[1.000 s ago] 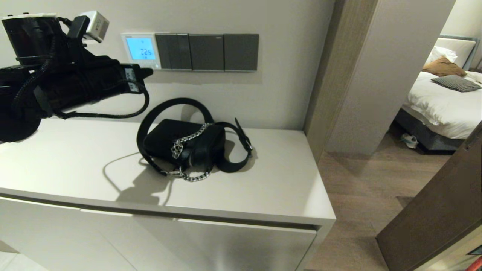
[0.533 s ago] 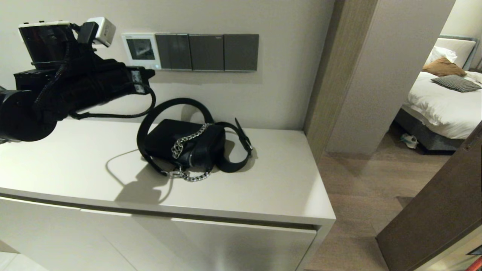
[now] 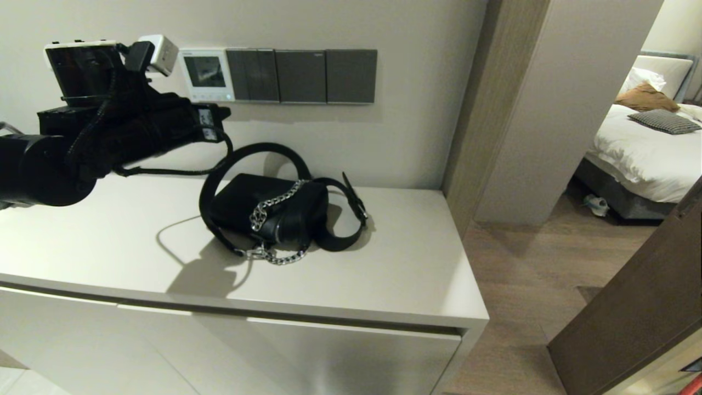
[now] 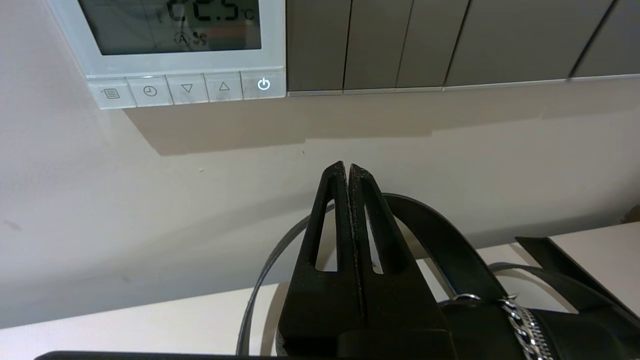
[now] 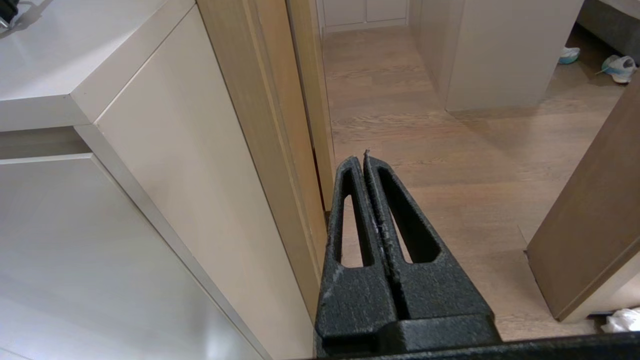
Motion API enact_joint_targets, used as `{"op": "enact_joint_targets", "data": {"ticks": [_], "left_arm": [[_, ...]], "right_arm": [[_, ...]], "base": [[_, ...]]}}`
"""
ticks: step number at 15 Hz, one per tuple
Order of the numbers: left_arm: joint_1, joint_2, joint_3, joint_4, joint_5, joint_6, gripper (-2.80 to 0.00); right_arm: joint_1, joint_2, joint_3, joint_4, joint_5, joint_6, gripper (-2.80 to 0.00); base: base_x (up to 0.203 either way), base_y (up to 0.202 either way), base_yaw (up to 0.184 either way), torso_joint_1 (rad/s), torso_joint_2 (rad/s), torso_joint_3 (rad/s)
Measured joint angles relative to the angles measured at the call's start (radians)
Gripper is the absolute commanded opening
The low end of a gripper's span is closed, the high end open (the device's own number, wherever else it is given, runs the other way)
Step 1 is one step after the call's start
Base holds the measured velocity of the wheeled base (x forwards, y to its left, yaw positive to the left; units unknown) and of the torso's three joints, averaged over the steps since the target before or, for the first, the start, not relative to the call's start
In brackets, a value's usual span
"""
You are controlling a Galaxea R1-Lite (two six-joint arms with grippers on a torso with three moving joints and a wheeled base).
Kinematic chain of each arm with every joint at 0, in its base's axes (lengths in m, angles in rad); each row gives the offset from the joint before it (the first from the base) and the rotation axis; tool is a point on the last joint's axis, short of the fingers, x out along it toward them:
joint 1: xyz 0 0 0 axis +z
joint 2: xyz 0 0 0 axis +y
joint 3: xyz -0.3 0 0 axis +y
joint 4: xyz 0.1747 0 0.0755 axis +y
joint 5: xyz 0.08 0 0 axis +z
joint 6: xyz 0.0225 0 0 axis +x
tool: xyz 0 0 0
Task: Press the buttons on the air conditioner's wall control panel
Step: Turn off the central air conditioner
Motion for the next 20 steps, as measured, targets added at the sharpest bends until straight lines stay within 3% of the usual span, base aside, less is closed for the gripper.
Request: {"op": "enact_joint_targets", "data": {"ticks": [20], "left_arm": [[0.013, 0.089, -0.088, -0.046, 0.03, -0.002, -2.8]], "right_arm": [[0.0, 0.0, 0.0, 0.0, 0.0, 0.0, -2.8]], "base": [[0.0, 0.0, 0.0, 0.0, 0.0, 0.0]]}}
